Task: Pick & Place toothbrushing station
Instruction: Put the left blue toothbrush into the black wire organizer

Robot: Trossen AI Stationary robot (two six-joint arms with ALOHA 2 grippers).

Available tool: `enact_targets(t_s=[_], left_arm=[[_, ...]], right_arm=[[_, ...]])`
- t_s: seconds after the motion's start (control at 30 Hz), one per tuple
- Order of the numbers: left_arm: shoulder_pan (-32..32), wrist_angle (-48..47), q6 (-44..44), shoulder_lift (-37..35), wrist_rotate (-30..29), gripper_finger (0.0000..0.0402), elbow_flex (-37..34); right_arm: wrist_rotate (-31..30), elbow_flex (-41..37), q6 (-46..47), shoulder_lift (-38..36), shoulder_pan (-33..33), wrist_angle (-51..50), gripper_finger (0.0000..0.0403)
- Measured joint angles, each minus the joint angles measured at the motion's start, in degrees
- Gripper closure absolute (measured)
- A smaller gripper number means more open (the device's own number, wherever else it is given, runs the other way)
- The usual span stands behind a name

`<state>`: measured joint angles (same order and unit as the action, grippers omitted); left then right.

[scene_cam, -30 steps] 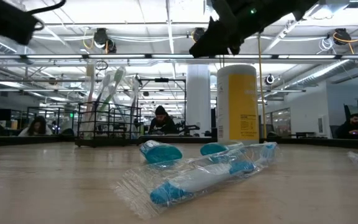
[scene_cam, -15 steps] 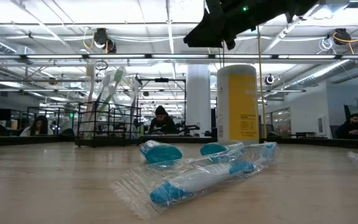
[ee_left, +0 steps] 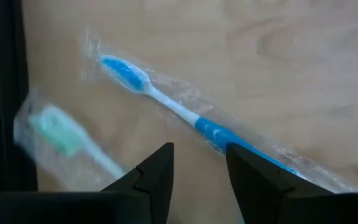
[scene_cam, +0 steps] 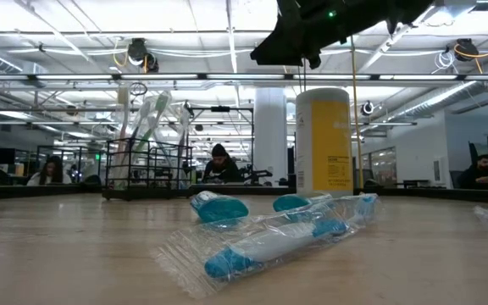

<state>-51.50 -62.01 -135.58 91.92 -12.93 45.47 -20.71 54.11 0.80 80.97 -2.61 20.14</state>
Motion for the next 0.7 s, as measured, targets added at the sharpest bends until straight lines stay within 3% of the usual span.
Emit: enact_targets(t_s=[0.17,0.27,0.33,0.5,0.7], left_arm=[[1.13,-1.52,7.89,0.48,-9.44,0.025,0.0],[2.98,-1.51,11.59,0.48,-12.23,0.025,0.0],[4.53,-1.61,12.98,0.17,-10.58,0.025,0.0],[6.37,-5.24,10.86,-4.61,0.27,0.025,0.0],[4.62,-5.78,-2.49,-8.25,-2.32,0.025,0.0]], right_arm=[[0.0,0.0,-0.01,0.0,-0.05,0.26,0.0277],[0.0,0.0,0.0,0.0,-0.05,0.81,0.0277],[0.0,0.0,0.0,0.0,-0.04,0.85,0.0277],[0.0,0.0,0.0,0.0,-0.04,0.83,0.0277],[-0.01,0.0,0.0,0.0,-0.07,0.63,0.0277]])
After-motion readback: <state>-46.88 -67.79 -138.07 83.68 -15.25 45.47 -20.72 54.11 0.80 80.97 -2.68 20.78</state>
